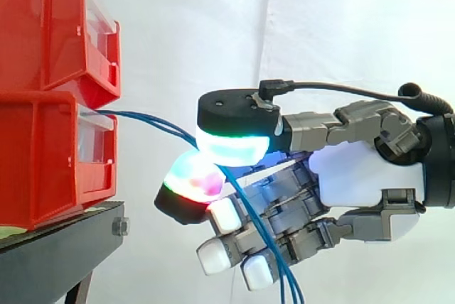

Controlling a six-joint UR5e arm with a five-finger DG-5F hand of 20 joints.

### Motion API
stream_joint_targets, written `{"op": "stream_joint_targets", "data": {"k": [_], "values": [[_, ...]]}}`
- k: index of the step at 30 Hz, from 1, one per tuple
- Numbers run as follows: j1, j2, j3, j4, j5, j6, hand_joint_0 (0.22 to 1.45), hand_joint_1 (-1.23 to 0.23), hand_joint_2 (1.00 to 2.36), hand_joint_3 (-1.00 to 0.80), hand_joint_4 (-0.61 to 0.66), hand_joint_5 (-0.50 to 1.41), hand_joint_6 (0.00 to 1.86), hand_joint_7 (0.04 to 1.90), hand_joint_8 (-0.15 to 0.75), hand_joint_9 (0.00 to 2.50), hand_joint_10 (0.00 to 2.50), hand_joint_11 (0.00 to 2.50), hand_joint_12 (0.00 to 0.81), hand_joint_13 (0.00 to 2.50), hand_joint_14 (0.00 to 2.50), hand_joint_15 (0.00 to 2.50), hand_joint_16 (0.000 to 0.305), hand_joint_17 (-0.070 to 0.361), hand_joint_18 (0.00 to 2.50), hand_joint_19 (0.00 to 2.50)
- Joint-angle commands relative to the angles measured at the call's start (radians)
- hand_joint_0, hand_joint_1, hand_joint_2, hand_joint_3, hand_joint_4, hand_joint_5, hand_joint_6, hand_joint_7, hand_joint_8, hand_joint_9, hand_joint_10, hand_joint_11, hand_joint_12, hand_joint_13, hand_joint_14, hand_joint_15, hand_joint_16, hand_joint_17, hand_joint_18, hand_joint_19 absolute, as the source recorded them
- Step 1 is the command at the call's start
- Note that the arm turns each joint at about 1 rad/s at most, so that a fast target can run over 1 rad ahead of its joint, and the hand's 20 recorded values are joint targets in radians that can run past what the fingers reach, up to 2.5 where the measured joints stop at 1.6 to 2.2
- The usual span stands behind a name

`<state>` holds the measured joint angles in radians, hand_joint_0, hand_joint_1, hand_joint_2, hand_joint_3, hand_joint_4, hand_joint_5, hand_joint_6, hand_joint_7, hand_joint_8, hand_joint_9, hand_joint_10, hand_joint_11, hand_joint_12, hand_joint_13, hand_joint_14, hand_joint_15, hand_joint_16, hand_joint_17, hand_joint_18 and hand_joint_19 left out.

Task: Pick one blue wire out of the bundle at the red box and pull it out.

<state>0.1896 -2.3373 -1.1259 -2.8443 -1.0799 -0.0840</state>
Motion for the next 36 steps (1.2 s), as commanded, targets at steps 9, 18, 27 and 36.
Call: {"op": "stream_joint_targets", "data": {"k": [9,18,27,36], "values": [[-0.004,0.015,0.000,-0.023,0.000,-0.002,0.71,-0.80,1.01,-0.28,0.19,-0.20,0.88,1.21,0.444,0.95,0.02,0.66,0.474,0.95,0.01,0.45,0.061,0.138,0.94,0.54],[-0.007,0.039,0.000,-0.023,0.000,-0.040,0.71,-0.79,1.01,-0.28,0.20,-0.21,0.88,1.19,0.442,0.97,0.02,0.77,0.475,0.95,0.01,0.46,0.061,0.138,0.93,0.55],[-0.010,0.039,0.000,-0.024,0.000,-0.046,0.74,-0.80,1.01,-0.34,0.13,-0.21,0.89,1.13,0.425,0.94,0.02,0.79,0.472,0.96,0.01,0.46,0.061,0.137,0.93,0.53],[-0.013,0.039,0.000,-0.024,0.000,-0.045,0.79,-0.84,1.01,-0.42,0.09,-0.22,0.89,1.01,0.409,0.93,0.02,0.81,0.453,0.95,0.01,0.47,0.059,0.133,0.94,0.53]]}}
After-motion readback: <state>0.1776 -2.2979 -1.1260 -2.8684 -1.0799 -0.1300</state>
